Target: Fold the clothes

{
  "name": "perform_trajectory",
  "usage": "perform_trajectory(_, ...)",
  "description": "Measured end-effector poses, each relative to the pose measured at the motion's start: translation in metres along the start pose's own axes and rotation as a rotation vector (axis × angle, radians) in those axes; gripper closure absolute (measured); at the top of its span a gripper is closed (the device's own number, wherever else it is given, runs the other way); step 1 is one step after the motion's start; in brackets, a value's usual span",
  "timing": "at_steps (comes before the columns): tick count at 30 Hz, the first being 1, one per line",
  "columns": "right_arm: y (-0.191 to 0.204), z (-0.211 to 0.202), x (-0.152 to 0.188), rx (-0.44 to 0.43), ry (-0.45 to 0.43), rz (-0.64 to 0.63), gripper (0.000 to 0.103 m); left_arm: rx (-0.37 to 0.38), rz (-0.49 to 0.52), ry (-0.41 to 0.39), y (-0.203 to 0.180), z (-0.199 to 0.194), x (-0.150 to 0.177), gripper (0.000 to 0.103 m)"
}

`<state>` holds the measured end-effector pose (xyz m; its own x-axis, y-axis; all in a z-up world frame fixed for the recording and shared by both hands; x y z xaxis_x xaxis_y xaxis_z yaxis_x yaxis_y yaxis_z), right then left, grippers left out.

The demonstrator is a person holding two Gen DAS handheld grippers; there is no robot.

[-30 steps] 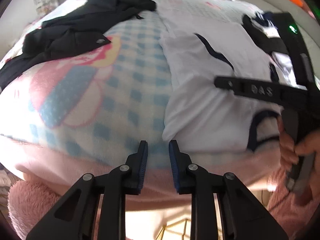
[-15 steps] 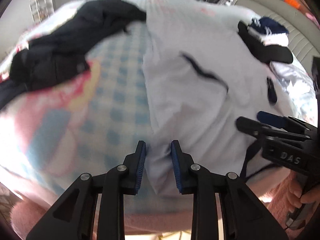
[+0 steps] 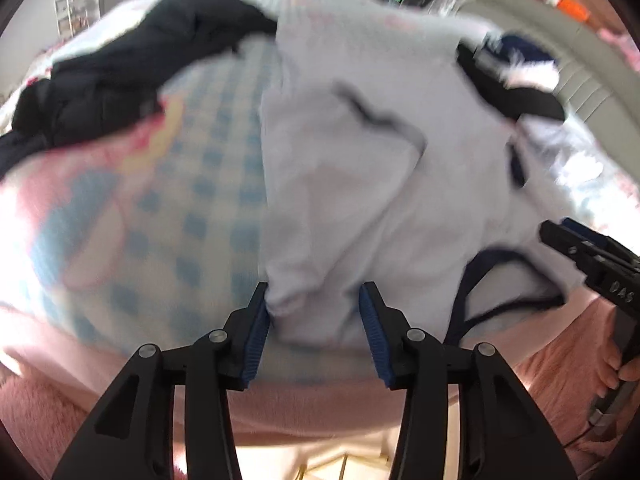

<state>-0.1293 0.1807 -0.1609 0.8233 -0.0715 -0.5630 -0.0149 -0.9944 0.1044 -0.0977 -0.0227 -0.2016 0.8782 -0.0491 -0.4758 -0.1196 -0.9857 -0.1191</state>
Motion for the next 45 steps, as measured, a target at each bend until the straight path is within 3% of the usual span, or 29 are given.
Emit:
perform_trajectory(2, -0.018, 0.011, 0.017, 0.017, 0.069, 0.045, 0.039, -0.002, -0.002, 0.002, -0.001, -0.001, 0.006, 0.055)
perform_trajectory(5, -0.031, 0.011, 0.035, -0.001, 0.079, 0.058, 0.04, 0.019, 0.0, -0.013, -0.003, -0.011, 0.01, 0.055)
perform_trajectory(14, -0.046, -0.026, 0.034, -0.041, 0.013, 0.128, 0.04, 0.047, -0.042, -0.037, 0.011, -0.028, 0.006, 0.055)
perform_trajectory(18, -0.049, -0.023, 0.028, -0.029, 0.029, 0.145, 0.04, 0.037, -0.043, -0.09, 0.02, -0.035, -0.02, 0.055)
perform_trajectory(23, -0.056, -0.019, -0.004, -0.013, 0.013, 0.131, 0.04, -0.036, -0.046, -0.135, 0.053, -0.02, -0.087, 0.055)
perform_trajectory(26, -0.059, -0.016, -0.023, -0.005, 0.003, 0.121, 0.039, 0.025, -0.06, -0.121, 0.065, 0.002, -0.129, 0.057)
perform_trajectory(30, -0.037, -0.008, -0.064, -0.021, -0.013, 0.048, 0.039, 0.05, -0.029, -0.059, 0.069, 0.042, -0.162, 0.058)
perform_trajectory(32, -0.016, 0.002, -0.084, -0.069, -0.008, 0.023, 0.038, 0.045, 0.0, -0.034, 0.068, 0.058, -0.17, 0.064)
perform_trajectory(37, 0.03, 0.052, -0.115, -0.097, 0.045, -0.044, 0.037, 0.09, 0.09, 0.017, 0.057, 0.086, -0.168, 0.064)
perform_trajectory(39, 0.047, 0.078, -0.128, -0.112, 0.077, -0.044, 0.037, 0.082, 0.113, 0.035, 0.059, 0.096, -0.165, 0.071)
perform_trajectory(41, 0.065, 0.1, -0.14, -0.129, 0.097, -0.044, 0.037, 0.099, 0.108, 0.033, 0.061, 0.101, -0.164, 0.094)
perform_trajectory(45, 0.094, 0.14, -0.156, -0.102, 0.126, -0.065, 0.038, 0.158, 0.062, -0.023, 0.067, 0.088, -0.165, 0.098)
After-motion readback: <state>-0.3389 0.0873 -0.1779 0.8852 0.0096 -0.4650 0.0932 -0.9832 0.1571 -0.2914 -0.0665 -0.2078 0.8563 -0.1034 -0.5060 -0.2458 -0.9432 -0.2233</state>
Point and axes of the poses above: each gripper's, at about its wrist camera, not at the fingertips, and z roughly the way its jaws point, y to its left, x to its underside, the point moved 6 cm from there along z, roughly the way its jaws point, and after that the axes turned 6 degrees about z, right-handed, at the moved point
